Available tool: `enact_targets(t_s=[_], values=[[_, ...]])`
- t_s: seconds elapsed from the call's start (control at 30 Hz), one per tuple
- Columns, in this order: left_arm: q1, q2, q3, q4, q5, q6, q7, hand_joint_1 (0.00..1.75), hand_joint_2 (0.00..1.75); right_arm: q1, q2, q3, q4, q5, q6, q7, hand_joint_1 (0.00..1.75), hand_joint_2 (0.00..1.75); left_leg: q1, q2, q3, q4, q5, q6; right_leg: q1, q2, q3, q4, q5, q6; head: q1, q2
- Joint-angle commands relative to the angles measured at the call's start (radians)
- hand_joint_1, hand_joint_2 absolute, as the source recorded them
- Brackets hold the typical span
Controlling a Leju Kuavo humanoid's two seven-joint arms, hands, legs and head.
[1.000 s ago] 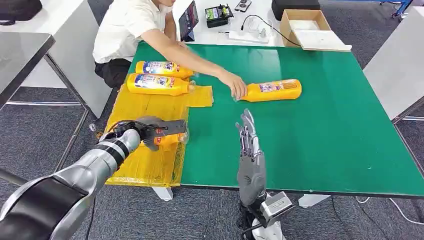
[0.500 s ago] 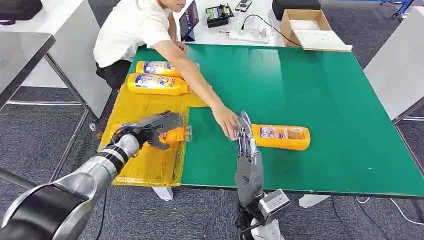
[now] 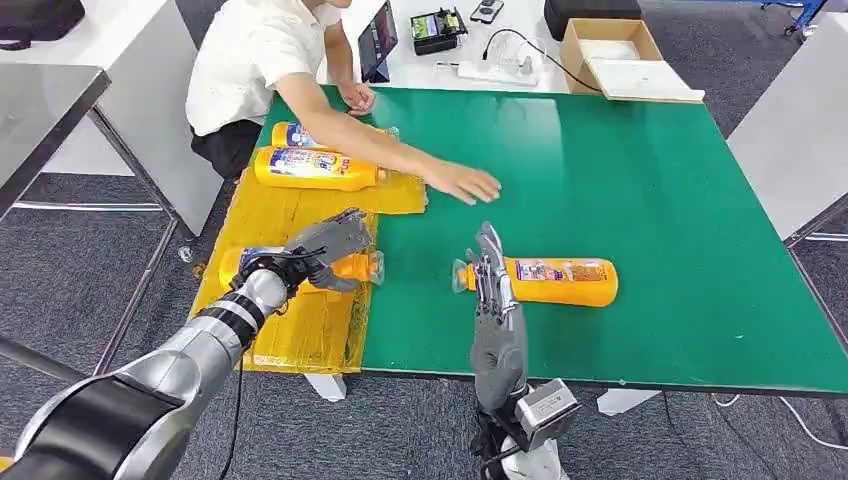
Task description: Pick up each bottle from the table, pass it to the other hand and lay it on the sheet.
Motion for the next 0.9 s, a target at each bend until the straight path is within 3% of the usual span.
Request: enact_targets(t_s=[0.03, 0.17, 0.23, 0.27, 0.37, 0.4, 0.43, 0.47, 0.5, 0.57, 0.6, 0.67, 0.73, 0.8, 0.9], values=[[-0.023, -0.006, 0.025, 0.019, 0.002, -0.007, 0.0, 0.0, 1.75, -0.027, -0.026, 0.005, 0.043, -0.001, -0.001, 0.001, 0.0, 0.0, 0.0, 0.003, 0.005, -0.001, -0.002, 0.003, 0.001, 0.0, 0.005, -0.001, -0.001, -0.002, 0.0, 0.0], [-0.019, -0.008, 0.014, 0.009, -0.005, -0.001, -0.013, 0.0, 1.75, -0.025, -0.028, 0.004, 0.041, 0.0, -0.002, 0.001, 0.0, 0.0, 0.0, 0.002, 0.004, -0.001, -0.001, 0.002, 0.001, 0.0, 0.004, -0.001, -0.001, -0.002, 0.0, 0.0], [0.009, -0.012, -0.022, -0.039, -0.031, 0.069, -0.051, 0.0, 1.75, -0.014, -0.032, -0.004, 0.037, 0.016, -0.019, 0.001, 0.0, 0.0, -0.001, 0.003, 0.007, -0.002, -0.002, 0.003, 0.001, -0.001, 0.007, -0.002, -0.002, -0.003, 0.0, 0.0], [0.045, -0.016, -0.013, -0.093, -0.007, 0.111, -0.1, 0.0, 0.0, -0.004, -0.039, -0.007, 0.023, 0.023, -0.028, 0.001, 0.0, 0.0, 0.0, 0.002, 0.005, -0.001, -0.002, 0.003, 0.001, -0.001, 0.005, -0.002, -0.001, -0.002, 0.0, 0.0], [0.239, -0.018, 0.033, -0.413, 0.172, 0.193, -0.195, 0.0, 0.0, 0.019, -0.076, 0.008, -0.035, 0.08, -0.165, 0.001, 0.0, 0.0, -0.001, 0.001, 0.008, -0.003, -0.002, 0.003, 0.0, -0.002, 0.008, -0.003, -0.002, -0.002, 0.0, 0.0], [0.304, -0.024, 0.05, -0.524, 0.258, 0.191, -0.196, 0.0, 1.75, 0.019, -0.094, 0.029, -0.073, 0.106, -0.244, 0.001, 0.0, 0.0, -0.002, 0.002, 0.006, -0.003, -0.002, 0.003, -0.001, -0.001, 0.006, -0.003, -0.001, -0.001, 0.0, 0.0], [0.347, -0.028, 0.058, -0.597, 0.32, 0.179, -0.197, 0.0, 1.75, 0.021, -0.108, 0.041, -0.076, 0.129, -0.289, 0.001, 0.0, 0.0, -0.002, 0.003, 0.009, -0.004, -0.003, 0.003, -0.001, -0.001, 0.008, -0.004, -0.002, -0.002, 0.0, 0.0], [0.461, -0.014, 0.039, -0.799, 0.439, 0.189, -0.197, 0.0, 1.75, 0.037, -0.131, 0.058, -0.111, 0.141, -0.377, 0.001, 0.0, 0.0, -0.002, 0.002, 0.004, -0.002, -0.002, 0.002, -0.001, 0.0, 0.004, -0.002, -0.002, -0.001, 0.0, 0.0], [0.514, -0.008, 0.025, -0.884, 0.498, 0.198, -0.185, 0.0, 1.75, 0.041, -0.148, 0.071, -0.131, 0.157, -0.421, 0.001, 0.0, 1.75, -0.002, 0.004, 0.008, -0.003, -0.003, 0.003, -0.001, 0.001, 0.007, -0.003, -0.002, -0.001, 0.0, 0.0], [0.607, 0.02, -0.015, -1.029, 0.641, 0.215, -0.176, 0.0, 1.75, 0.067, -0.17, 0.056, -0.137, 0.226, -0.521, 0.001, 0.0, 1.75, -0.002, 0.005, 0.006, -0.002, -0.004, 0.003, -0.002, 0.003, 0.005, -0.002, -0.002, -0.001, 0.0, 0.0], [0.728, 0.011, -0.012, -1.152, 0.656, 0.311, -0.271, 0.0, 1.75, 0.164, -0.07, -0.199, -0.091, 0.469, -0.521, 0.071, 0.0, 1.75, -0.002, 0.005, 0.007, -0.002, -0.005, 0.003, -0.001, 0.002, 0.006, -0.002, -0.003, -0.001, 0.0, 0.0], [0.861, 0.047, -0.065, -1.292, 0.648, 0.38, -0.292, 0.0, 1.75, 0.163, -0.123, -0.303, -0.038, 0.391, -0.512, 0.001, 0.0, 1.75, -0.002, 0.004, 0.008, -0.004, -0.006, 0.003, -0.001, 0.001, 0.007, -0.004, -0.003, -0.001, 0.0, 0.0], [0.869, 0.068, -0.085, -1.314, 0.659, 0.442, -0.311, 0.0, 1.75, 0.137, -0.17, -0.316, -0.001, 0.369, -0.517, 0.001, 0.0, 1.75, -0.003, 0.008, 0.014, -0.005, -0.009, 0.004, -0.001, 0.003, 0.012, -0.006, -0.005, -0.002, 0.0, 0.0], [0.825, 0.058, -0.069, -1.28, 0.693, 0.445, -0.306, 0.0, 1.75, 0.108, -0.168, -0.31, 0.026, 0.358, -0.517, 0.001, 0.0, 1.75, -0.002, 0.007, 0.004, -0.001, -0.009, 0.003, -0.001, 0.002, 0.002, -0.002, -0.005, 0.0, -0.002, 0.0], [0.773, 0.053, -0.076, -1.225, 0.696, 0.426, -0.304, 0.0, 1.75, 0.087, -0.149, -0.28, 0.055, 0.373, -0.508, 0.001, 0.0, 1.75, -0.001, 0.002, 0.003, -0.001, -0.007, 0.004, 0.0, -0.002, 0.004, -0.002, -0.006, 0.0, 0.002, 0.0]])
